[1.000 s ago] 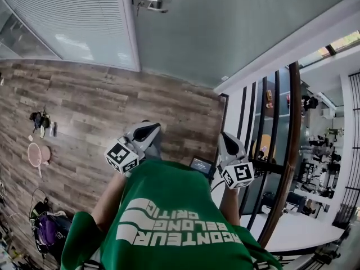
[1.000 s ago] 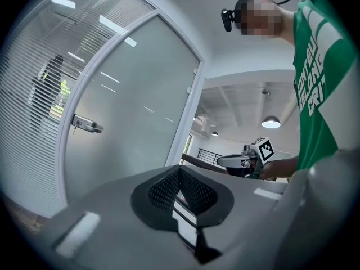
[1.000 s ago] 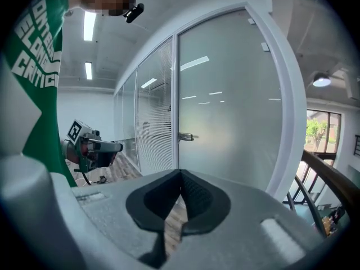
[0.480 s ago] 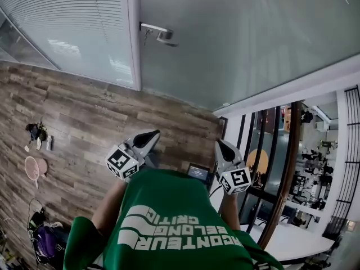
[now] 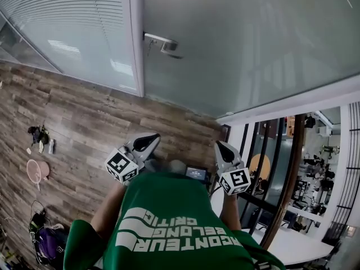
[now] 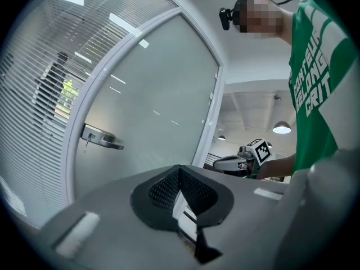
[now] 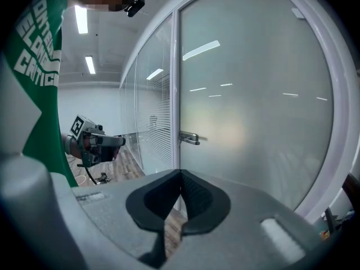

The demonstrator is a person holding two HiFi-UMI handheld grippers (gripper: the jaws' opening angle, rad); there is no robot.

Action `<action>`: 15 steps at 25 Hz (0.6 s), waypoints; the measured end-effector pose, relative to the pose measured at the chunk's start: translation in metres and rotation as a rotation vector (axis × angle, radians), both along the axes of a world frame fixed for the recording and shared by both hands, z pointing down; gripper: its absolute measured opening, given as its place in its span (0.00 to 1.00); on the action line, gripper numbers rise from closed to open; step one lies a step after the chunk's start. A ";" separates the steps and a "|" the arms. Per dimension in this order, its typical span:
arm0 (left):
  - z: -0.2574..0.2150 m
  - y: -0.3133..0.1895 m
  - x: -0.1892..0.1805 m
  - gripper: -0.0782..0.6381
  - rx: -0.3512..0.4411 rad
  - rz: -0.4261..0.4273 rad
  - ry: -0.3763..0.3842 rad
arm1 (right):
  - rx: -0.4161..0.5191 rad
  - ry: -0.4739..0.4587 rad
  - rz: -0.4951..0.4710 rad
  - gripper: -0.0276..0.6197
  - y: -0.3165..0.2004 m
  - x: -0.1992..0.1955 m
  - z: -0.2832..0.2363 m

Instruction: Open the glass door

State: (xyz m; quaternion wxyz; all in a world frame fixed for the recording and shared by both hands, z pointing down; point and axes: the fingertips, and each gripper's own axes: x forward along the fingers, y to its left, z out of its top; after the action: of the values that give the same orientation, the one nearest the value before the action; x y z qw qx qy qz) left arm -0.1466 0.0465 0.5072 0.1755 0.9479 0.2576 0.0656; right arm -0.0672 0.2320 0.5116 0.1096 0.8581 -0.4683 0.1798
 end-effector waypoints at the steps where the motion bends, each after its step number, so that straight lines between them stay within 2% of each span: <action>1: 0.000 -0.001 0.002 0.13 0.004 -0.005 -0.003 | 0.001 -0.001 -0.008 0.03 -0.002 0.004 0.001; 8: -0.007 -0.013 0.022 0.13 0.039 -0.070 -0.013 | 0.020 -0.011 -0.089 0.03 -0.026 0.045 0.011; 15: -0.011 -0.037 0.054 0.13 0.060 -0.188 -0.036 | 0.035 0.009 -0.229 0.03 -0.073 0.104 0.013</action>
State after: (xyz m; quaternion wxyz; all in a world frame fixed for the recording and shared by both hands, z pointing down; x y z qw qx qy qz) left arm -0.0924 0.0097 0.4964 0.1571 0.9714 0.1623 0.0735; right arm 0.0372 0.1592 0.5244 0.1167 0.8014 -0.5660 0.1542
